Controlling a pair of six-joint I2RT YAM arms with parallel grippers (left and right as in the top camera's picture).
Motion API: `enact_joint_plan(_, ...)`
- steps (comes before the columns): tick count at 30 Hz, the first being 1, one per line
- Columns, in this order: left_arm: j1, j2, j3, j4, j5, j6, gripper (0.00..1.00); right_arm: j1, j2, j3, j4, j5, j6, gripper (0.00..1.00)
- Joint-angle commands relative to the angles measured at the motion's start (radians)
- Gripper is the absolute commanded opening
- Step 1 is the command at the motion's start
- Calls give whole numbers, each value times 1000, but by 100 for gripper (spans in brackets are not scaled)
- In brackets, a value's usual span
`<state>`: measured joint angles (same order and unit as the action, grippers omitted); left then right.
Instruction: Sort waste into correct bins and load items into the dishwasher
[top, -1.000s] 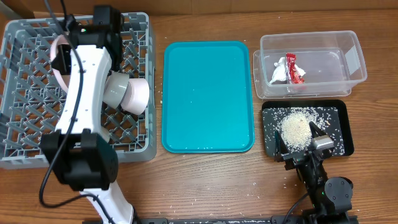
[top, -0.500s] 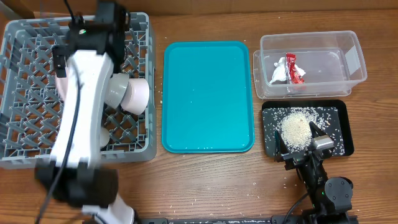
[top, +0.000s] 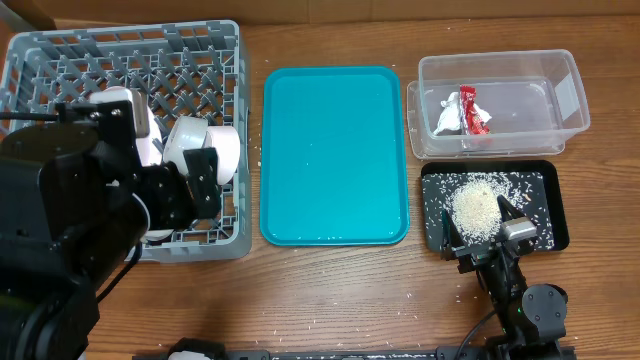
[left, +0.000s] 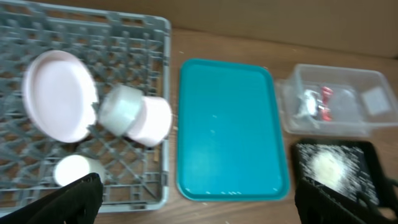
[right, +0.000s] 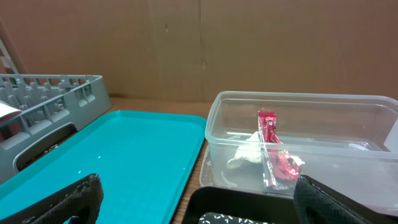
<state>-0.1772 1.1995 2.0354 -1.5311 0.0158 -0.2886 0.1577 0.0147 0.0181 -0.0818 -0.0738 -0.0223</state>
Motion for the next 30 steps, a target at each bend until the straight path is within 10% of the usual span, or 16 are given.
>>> enact_joint_plan(1, -8, -20, -9, -8, 108, -10, 100, 1, -10, -10, 5, 6, -1, 100)
enact_joint_plan(7, -24, -43, -25, -74, -6, 2, 100, 1, -10, -10, 5, 5, -1, 100)
enact_joint_plan(14, -18, -233, -361, 445, -17, 240, 100, 1, -10, -10, 5, 5, -1, 100)
enact_joint_plan(30, 67, -1008, -1509, 1218, 94, 255, 100, 1, -10, -10, 5, 6, -1, 99)
